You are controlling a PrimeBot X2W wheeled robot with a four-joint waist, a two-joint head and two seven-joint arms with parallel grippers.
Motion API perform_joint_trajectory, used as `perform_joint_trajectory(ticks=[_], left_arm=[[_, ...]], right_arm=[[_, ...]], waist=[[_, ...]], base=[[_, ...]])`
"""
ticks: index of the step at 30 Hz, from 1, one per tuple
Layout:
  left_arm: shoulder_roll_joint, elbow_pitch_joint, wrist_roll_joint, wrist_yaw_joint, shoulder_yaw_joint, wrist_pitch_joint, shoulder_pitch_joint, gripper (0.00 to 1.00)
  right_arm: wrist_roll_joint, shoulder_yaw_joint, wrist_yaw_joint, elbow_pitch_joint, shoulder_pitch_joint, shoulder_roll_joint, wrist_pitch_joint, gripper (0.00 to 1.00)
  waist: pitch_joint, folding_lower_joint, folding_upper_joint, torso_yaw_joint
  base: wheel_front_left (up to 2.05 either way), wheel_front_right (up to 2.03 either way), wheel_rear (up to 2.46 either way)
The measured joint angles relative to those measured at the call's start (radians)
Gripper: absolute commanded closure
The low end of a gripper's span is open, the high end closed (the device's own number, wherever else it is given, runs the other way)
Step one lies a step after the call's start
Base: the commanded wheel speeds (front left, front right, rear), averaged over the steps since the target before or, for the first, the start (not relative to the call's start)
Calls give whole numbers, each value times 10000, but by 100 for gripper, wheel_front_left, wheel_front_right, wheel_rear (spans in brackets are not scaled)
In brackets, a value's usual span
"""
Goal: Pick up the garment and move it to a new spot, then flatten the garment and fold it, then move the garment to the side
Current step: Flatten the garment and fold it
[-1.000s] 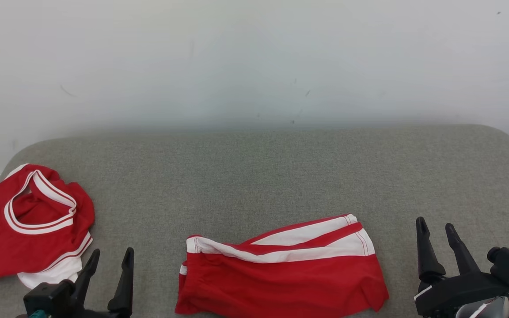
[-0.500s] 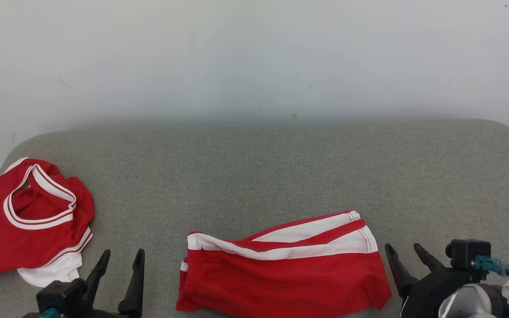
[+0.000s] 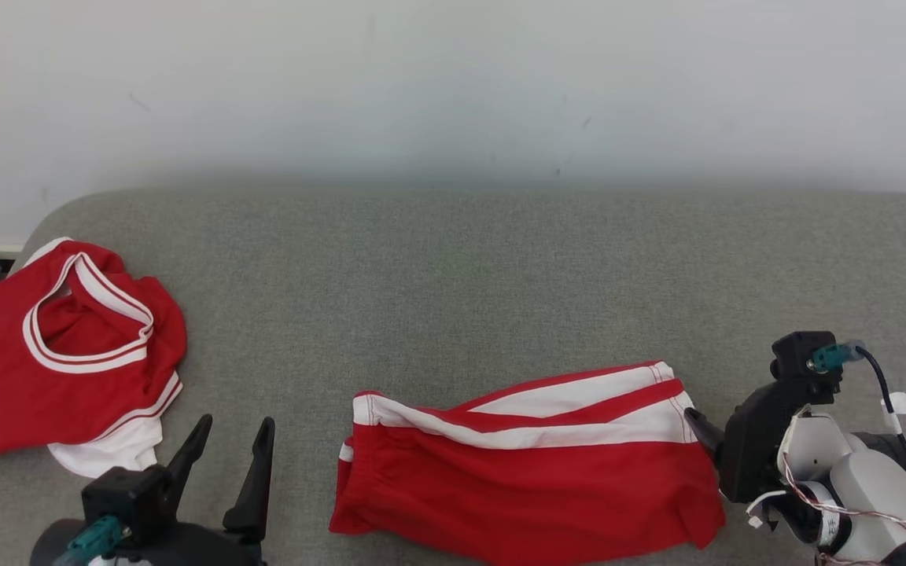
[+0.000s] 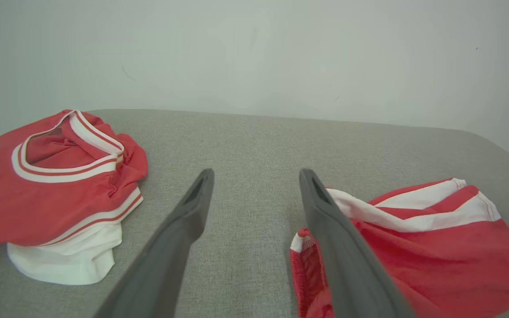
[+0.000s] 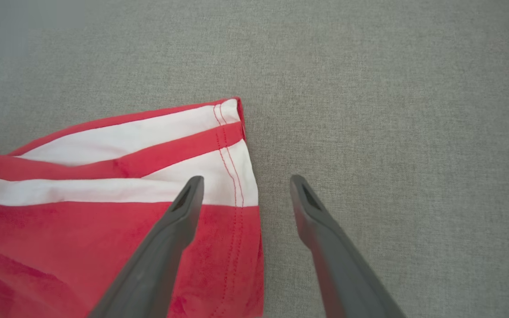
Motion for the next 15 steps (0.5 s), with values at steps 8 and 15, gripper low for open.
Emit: perform_joint_trajectory(ticks=[8, 15], left_arm=[[-77, -31, 56, -13, -130, 226, -611, 0], [-96, 38, 56, -94, -150, 272, -845, 0]], right_arm=[[353, 4, -13, 1289, -571, 297, 1070, 0], [610, -36, -88, 2017, -946, 581, 1480, 1]], waist=[[396, 0, 0, 320], [592, 0, 0, 534]], base=[[0, 0, 0], [0, 0, 0]])
